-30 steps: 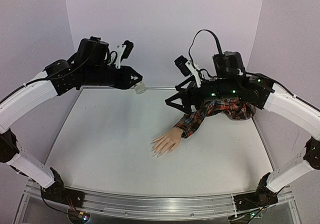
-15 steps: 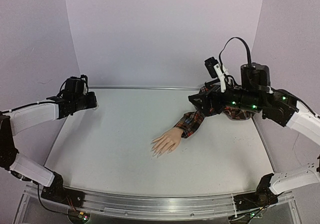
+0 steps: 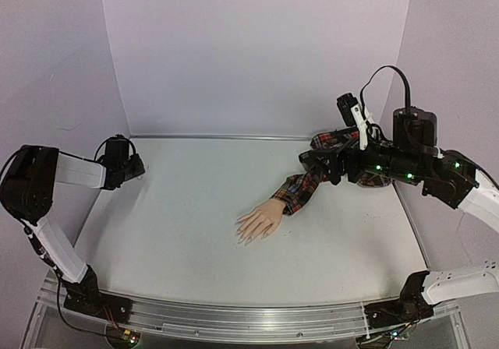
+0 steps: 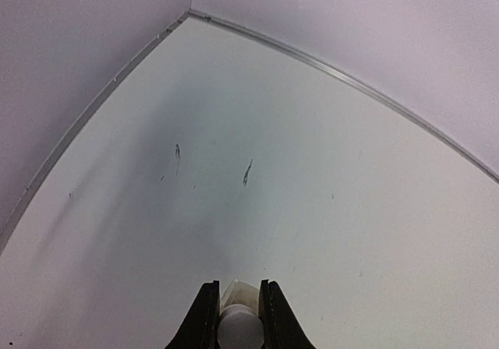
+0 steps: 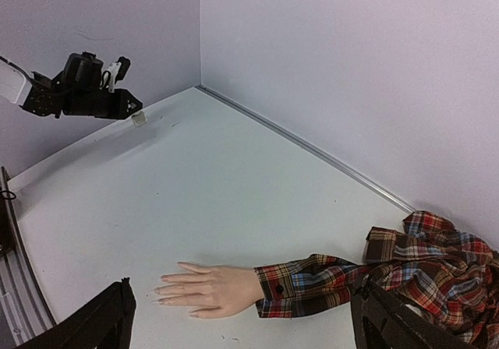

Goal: Paint the nails
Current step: Place the nail polish bottle at the corner of the board.

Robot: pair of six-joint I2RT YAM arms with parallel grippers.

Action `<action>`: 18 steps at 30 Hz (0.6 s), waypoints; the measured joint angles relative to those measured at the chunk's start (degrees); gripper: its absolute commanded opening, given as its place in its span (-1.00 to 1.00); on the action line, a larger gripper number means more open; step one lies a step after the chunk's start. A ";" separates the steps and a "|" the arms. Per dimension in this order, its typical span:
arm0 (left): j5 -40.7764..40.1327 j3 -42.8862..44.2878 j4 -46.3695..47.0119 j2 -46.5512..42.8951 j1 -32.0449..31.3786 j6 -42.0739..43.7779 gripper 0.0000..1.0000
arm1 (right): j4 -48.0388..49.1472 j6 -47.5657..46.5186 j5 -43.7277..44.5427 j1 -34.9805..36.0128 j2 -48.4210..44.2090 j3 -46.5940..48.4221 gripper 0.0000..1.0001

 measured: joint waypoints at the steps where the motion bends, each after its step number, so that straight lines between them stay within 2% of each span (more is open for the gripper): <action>1: 0.00 0.00 0.48 1.68 -0.02 -0.39 -1.00 | 0.00 -0.02 0.00 -0.02 -0.09 -0.19 0.96; 6: -0.07 -0.04 2.25 6.52 -0.02 -2.86 -1.00 | -0.04 -0.08 0.02 -0.02 -0.73 -0.70 0.96; 16: -3.22 0.84 4.27 10.45 -0.52 -6.65 -0.99 | 0.02 0.09 -0.13 -0.02 -1.02 -1.31 0.96; 18: -5.02 1.07 3.97 10.64 -1.61 -6.67 -0.93 | 0.02 0.09 -0.13 -0.02 -1.02 -1.34 0.96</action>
